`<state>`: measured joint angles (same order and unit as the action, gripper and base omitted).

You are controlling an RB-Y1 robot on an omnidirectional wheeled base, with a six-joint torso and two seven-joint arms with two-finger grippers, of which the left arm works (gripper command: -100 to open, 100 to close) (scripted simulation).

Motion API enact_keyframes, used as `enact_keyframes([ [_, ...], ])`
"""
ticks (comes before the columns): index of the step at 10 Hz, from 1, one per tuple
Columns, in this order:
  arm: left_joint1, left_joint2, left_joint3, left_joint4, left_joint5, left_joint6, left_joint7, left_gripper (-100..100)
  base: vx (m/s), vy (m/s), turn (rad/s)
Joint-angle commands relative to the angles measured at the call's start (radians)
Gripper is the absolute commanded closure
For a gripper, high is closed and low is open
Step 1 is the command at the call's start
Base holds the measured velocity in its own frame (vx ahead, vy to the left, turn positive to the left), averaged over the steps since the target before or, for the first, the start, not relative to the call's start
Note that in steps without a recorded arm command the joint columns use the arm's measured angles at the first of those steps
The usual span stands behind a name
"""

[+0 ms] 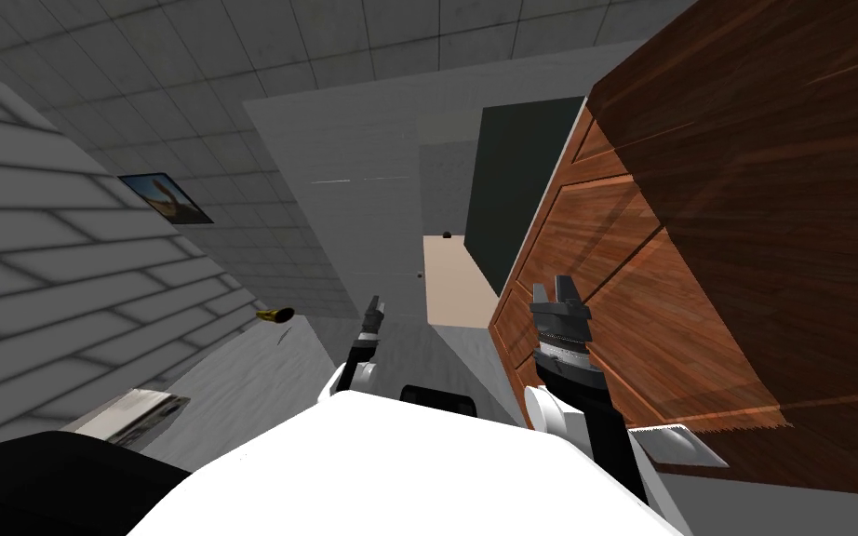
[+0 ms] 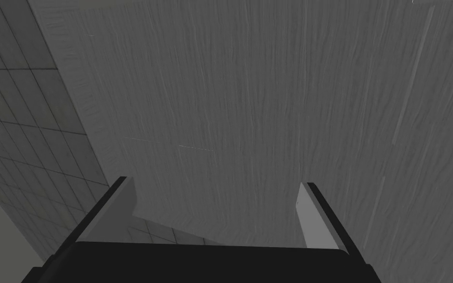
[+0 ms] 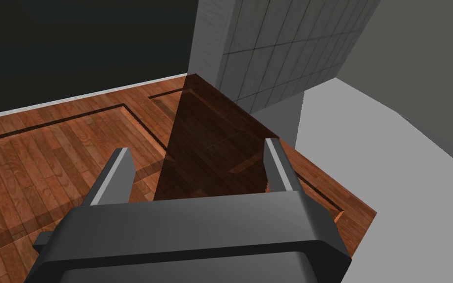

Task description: Pull the door open

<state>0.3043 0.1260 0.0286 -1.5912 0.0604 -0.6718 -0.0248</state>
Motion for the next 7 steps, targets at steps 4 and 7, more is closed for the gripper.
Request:
enact_keyframes([
  [4, -0.024, 0.005, 0.006, 0.095, 0.004, -0.017, 0.017, -100, 0.085, -0.014, -0.033],
  [7, -0.040, 0.009, 0.010, 0.157, 0.007, -0.025, 0.028, -100, 0.102, -0.030, -0.038],
])
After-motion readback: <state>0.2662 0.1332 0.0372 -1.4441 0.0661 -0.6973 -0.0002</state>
